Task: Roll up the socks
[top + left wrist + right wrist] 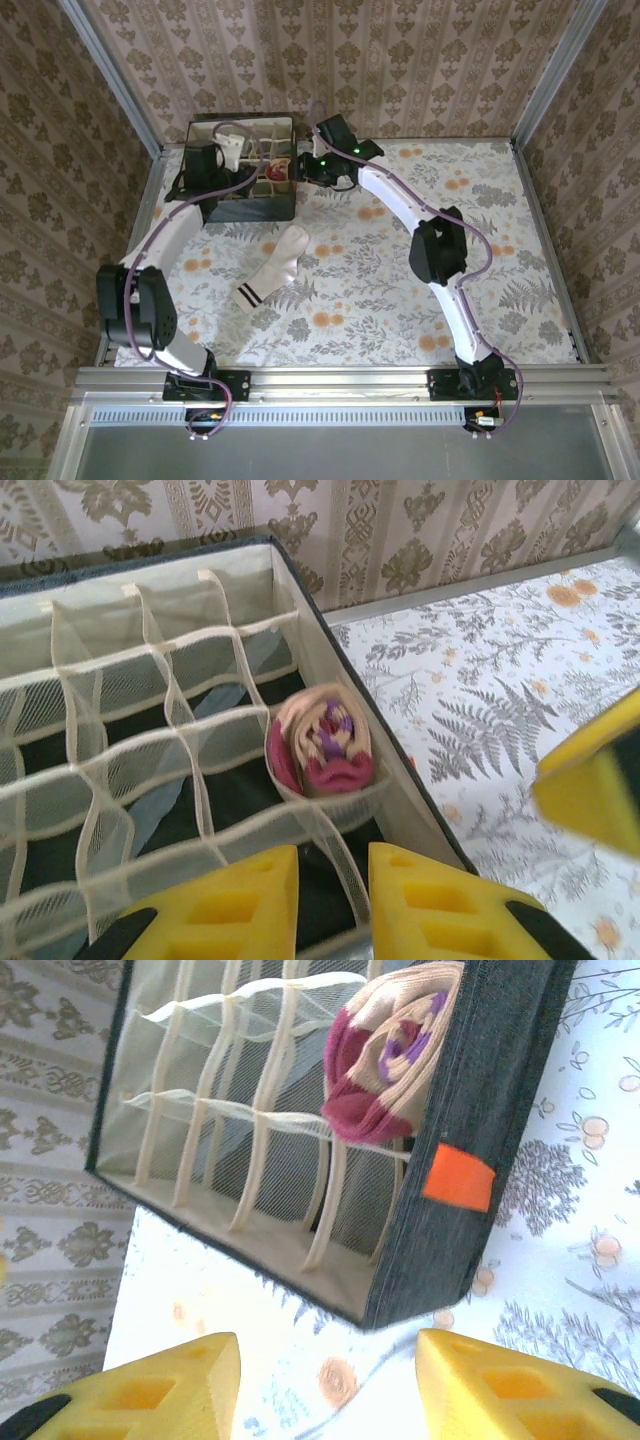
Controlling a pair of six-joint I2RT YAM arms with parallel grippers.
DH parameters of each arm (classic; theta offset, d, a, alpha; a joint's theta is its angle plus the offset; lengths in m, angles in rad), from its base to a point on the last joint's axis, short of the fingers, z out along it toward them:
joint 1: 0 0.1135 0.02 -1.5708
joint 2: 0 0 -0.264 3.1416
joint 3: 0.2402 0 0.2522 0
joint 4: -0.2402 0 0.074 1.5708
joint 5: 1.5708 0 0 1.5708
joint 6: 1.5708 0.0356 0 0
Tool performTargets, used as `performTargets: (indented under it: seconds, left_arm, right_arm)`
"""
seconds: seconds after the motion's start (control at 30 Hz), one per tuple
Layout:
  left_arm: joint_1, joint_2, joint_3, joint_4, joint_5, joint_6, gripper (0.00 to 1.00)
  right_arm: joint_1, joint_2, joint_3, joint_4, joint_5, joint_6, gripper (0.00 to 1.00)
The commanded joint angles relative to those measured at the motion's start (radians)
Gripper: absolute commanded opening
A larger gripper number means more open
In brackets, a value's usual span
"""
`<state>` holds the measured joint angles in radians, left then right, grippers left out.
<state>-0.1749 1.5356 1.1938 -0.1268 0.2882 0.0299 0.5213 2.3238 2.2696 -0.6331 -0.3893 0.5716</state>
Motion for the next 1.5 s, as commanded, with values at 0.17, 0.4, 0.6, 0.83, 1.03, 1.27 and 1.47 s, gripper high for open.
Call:
performTargets:
  seconds: [0.17,0.4,0.6,0.83,1.03,1.27,1.47]
  left_arm:
    - [-0.019,-0.116,-0.249,-0.205,0.026,-0.083,0.18]
    - [-0.082,-0.087,-0.358,-0.253,0.049,-0.157,0.19]
    - [-0.193,-0.001,-0.311,-0.292,-0.01,-0.151,0.16]
    - [-0.338,0.117,-0.324,-0.169,-0.024,-0.285,0.16]
    - [-0.475,0.238,-0.246,-0.098,-0.017,-0.372,0.16]
    - [-0.587,0.376,-0.008,-0.074,0.041,-0.431,0.16]
    - [-0.545,0.321,0.045,-0.005,0.091,-0.458,0.18]
  right_arm:
    - [0.018,-0.293,-0.45,0.091,0.072,-0.026,0.5]
    - [0.049,-0.462,-0.824,0.207,0.107,-0.009,0.49]
    - [0.054,-0.593,-1.058,0.259,0.148,0.006,0.49]
    - [0.054,-0.77,-1.263,0.255,0.244,-0.051,0.48]
    - [0.057,-0.976,-1.457,0.289,0.289,-0.096,0.46]
    - [0.151,-1.187,-1.616,0.32,0.384,-0.175,0.42]
    - [0.295,-1.192,-1.619,0.322,0.51,-0.228,0.41]
